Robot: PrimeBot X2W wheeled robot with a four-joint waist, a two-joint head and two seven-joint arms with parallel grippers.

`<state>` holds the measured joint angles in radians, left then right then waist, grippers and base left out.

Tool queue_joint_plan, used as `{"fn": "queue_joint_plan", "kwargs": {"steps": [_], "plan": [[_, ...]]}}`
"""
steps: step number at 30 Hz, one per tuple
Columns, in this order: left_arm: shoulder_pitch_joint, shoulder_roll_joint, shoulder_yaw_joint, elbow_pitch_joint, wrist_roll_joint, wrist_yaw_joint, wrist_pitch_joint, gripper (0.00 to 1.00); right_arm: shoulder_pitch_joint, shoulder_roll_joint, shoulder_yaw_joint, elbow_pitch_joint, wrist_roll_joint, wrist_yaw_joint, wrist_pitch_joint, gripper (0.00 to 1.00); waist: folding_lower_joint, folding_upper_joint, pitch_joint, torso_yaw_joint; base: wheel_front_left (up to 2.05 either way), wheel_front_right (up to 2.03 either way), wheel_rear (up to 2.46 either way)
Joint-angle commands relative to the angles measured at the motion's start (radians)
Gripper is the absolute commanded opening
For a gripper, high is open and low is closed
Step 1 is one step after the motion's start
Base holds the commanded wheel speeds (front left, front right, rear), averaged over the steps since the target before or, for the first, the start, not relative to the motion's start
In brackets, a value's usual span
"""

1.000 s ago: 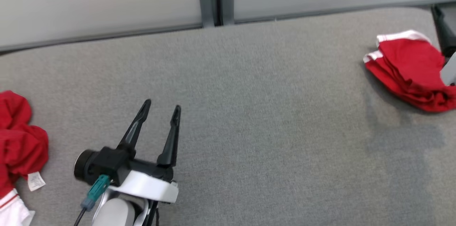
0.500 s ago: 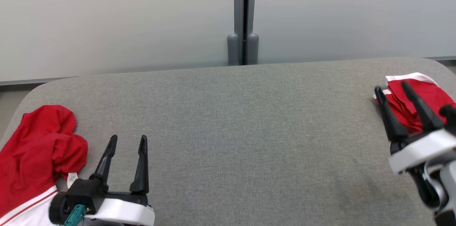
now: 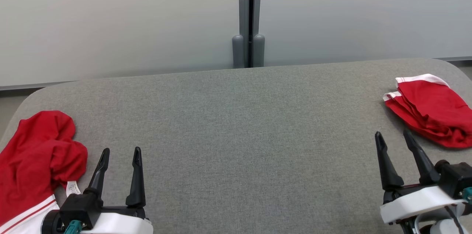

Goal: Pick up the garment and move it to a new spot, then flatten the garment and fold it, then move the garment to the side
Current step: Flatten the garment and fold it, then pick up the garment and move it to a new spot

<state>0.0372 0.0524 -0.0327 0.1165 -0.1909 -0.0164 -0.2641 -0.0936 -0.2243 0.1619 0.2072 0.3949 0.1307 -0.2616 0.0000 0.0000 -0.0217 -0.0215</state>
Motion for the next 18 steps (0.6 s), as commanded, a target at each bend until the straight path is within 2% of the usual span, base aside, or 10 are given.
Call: {"fn": "queue_joint_plan", "kwargs": {"steps": [1, 18], "plan": [[0.004, 0.002, 0.004, -0.005, 0.005, 0.004, 0.000, 1.00, 0.009, 0.001, -0.004, -0.007, -0.007, 0.000, -0.004, 1.00, 0.0000, 0.0000, 0.000, -0.001, 0.00, 0.00, 0.00], [0.013, 0.000, -0.032, -0.014, -0.019, 0.028, 0.000, 1.00, 0.036, 0.026, -0.029, -0.034, -0.043, 0.000, -0.004, 1.00, 0.0000, 0.0000, 0.000, 0.002, 0.00, 0.00, 0.00]]}}
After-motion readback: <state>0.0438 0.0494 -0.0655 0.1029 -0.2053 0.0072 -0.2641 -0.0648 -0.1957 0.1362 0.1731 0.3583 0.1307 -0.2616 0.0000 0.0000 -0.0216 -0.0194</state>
